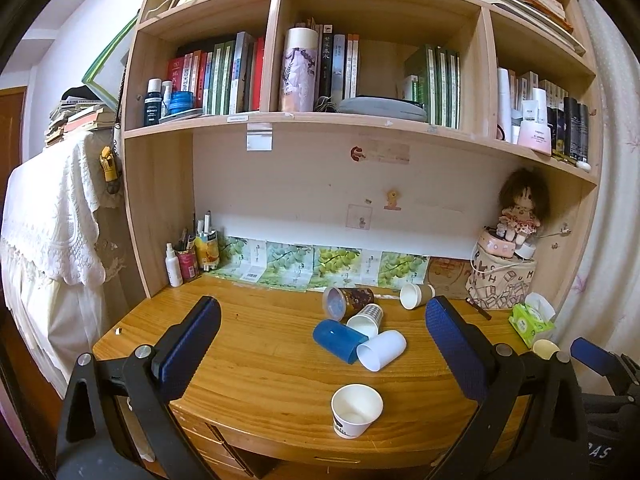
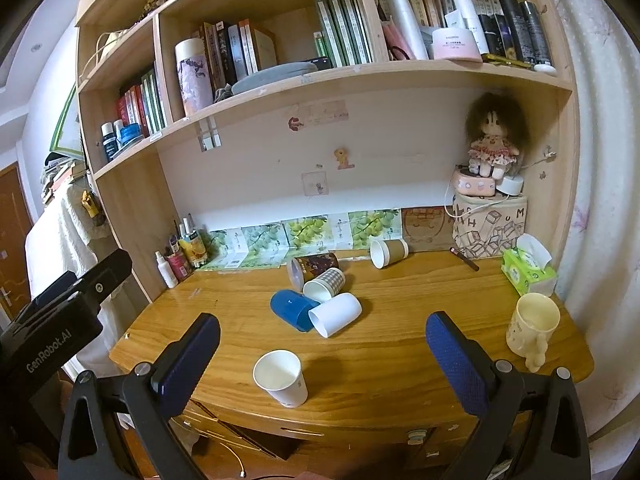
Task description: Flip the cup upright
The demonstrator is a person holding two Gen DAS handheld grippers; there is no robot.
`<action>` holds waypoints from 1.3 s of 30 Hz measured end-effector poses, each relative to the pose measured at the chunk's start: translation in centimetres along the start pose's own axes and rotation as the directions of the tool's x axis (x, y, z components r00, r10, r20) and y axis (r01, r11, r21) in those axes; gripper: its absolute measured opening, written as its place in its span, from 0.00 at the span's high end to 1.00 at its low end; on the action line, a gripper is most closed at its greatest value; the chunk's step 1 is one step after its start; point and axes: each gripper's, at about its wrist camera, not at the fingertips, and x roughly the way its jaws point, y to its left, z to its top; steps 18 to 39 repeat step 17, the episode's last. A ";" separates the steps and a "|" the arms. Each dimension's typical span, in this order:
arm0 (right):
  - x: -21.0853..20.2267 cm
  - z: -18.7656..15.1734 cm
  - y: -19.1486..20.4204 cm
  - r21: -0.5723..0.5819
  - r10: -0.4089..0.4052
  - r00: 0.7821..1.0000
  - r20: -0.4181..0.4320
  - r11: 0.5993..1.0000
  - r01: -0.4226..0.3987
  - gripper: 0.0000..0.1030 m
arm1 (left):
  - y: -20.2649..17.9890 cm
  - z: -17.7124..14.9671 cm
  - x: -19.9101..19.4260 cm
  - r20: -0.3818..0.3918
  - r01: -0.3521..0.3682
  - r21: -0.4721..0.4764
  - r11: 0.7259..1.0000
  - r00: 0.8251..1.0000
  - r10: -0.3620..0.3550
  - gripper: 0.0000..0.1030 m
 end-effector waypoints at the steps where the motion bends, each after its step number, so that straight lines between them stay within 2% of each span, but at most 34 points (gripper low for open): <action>1: 0.0 0.0 -0.1 0.006 0.006 1.000 0.002 1.000 -0.006 0.00 | 0.0 0.0 0.0 0.000 -0.002 -0.002 1.000 1.000 0.002 0.01; 39: 0.4 -0.1 -0.5 0.017 0.020 1.000 -0.017 1.000 -0.020 0.00 | 0.1 0.0 0.4 0.000 -0.008 -0.004 1.000 1.000 0.008 0.01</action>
